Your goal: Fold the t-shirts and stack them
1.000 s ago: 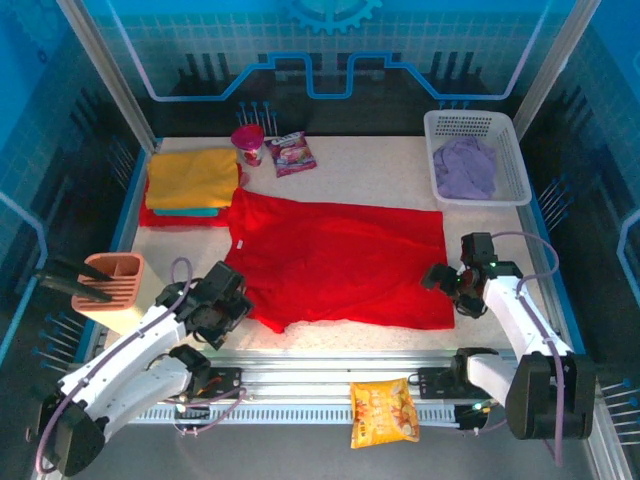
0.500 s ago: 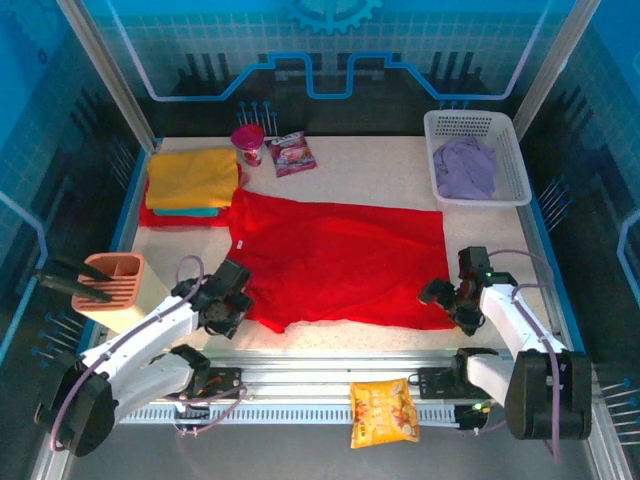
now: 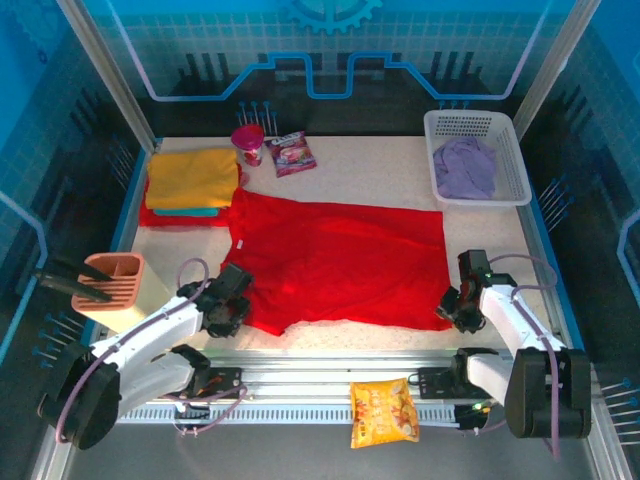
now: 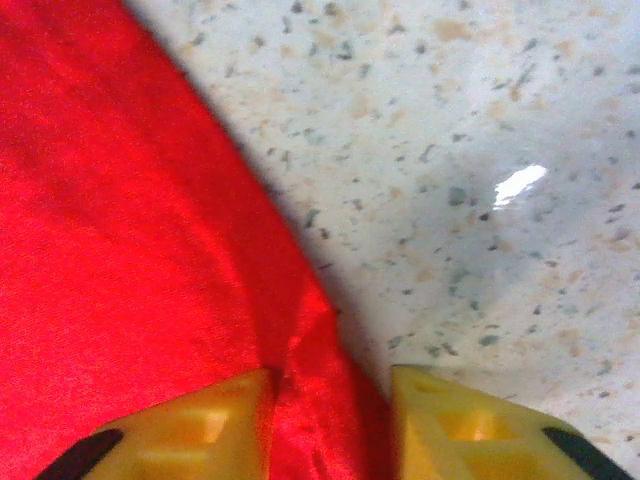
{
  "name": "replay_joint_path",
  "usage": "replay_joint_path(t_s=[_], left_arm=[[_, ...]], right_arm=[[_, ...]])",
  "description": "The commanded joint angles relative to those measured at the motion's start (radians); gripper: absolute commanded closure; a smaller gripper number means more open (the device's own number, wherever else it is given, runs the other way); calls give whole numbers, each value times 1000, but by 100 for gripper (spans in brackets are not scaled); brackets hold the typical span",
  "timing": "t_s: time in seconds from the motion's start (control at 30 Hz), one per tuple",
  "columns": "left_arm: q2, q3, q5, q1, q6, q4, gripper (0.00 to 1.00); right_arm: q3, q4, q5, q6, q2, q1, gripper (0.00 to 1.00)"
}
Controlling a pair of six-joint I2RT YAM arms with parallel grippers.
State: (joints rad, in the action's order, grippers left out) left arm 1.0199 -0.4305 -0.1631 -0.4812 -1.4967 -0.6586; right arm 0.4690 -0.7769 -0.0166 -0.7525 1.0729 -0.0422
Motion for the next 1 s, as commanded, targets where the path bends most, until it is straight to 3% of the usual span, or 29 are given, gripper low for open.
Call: replay_joint_path(t_s=[0.0,0.1,0.2,0.6,0.77,0.97], left_arm=[[2,12,-35,6,-12,10,76],[-17,12,-43,7,-3,9,87],[-51,10,-46,6,19,4,100],[-129,-218,-19,8,147,-198,100],[-41,-342,-26,19,210,-210,100],[169,-475,29,101,303,-101,100]], right_arm=[[-42,89,171,-24,16,16,88],[-45,91,168,-13,14,15,99],[-47,104,180,-3,7,14,100],[53,20,189,41,-51,-8,100],[131,0,185,106,-12,-56,100],[241,33,197,202,146,-112,100]])
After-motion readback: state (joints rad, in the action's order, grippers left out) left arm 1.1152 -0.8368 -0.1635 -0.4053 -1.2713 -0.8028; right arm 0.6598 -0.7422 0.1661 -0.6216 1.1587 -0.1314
